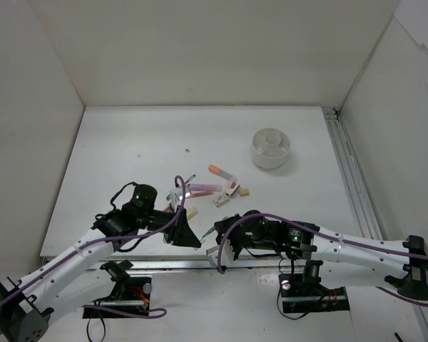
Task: Sort the stationery into containers
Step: Close the pen cap on the pen, then place the pen in the storage box.
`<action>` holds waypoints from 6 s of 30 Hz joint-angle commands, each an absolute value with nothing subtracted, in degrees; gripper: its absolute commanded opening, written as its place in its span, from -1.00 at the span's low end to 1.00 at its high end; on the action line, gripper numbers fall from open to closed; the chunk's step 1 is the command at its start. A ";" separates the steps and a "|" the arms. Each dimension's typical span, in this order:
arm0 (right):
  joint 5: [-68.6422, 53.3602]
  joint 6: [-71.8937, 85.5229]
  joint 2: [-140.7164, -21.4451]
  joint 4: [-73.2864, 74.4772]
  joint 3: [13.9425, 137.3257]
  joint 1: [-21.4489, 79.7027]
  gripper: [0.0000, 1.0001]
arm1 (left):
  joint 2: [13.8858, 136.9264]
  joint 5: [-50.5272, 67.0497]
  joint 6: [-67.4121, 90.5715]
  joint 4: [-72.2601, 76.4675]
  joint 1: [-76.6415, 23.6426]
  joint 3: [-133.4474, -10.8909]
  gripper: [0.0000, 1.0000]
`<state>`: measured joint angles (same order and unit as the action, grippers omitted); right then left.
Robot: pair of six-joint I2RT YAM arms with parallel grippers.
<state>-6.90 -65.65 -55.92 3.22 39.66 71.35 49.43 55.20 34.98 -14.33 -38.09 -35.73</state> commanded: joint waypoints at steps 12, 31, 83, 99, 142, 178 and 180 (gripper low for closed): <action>-10.89 -65.92 -55.45 0.44 41.75 71.72 -1.00 | 48.16 56.16 35.95 -9.58 -37.44 -36.30 -1.00; -9.49 -65.21 -53.70 0.35 40.87 71.72 -1.00 | 46.58 55.63 36.03 -10.90 -37.44 -36.30 -1.00; -3.33 -68.82 -65.21 -11.51 42.72 86.31 -1.00 | 59.06 48.61 38.24 -9.67 -34.45 -45.70 -1.00; -8.61 -67.85 -65.30 -21.36 39.55 86.31 -1.00 | 66.35 47.73 38.85 3.96 -32.60 -47.72 -1.00; -1.41 -63.11 -63.11 -20.66 38.32 76.39 -1.00 | 64.61 43.86 27.69 -13.45 -39.11 -56.25 0.63; -7.64 -8.63 -74.42 -39.29 47.37 26.22 -1.00 | 36.74 -1.91 26.72 -22.06 -39.11 -49.57 0.99; -10.97 -7.92 -76.54 -40.25 49.56 23.65 -1.00 | 37.44 -4.56 26.63 -21.54 -39.11 -48.70 0.99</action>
<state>-8.29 -12.78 -74.24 -33.69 45.21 26.72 35.99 2.68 25.65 -24.27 -38.92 -48.56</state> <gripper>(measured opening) 0.108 0.996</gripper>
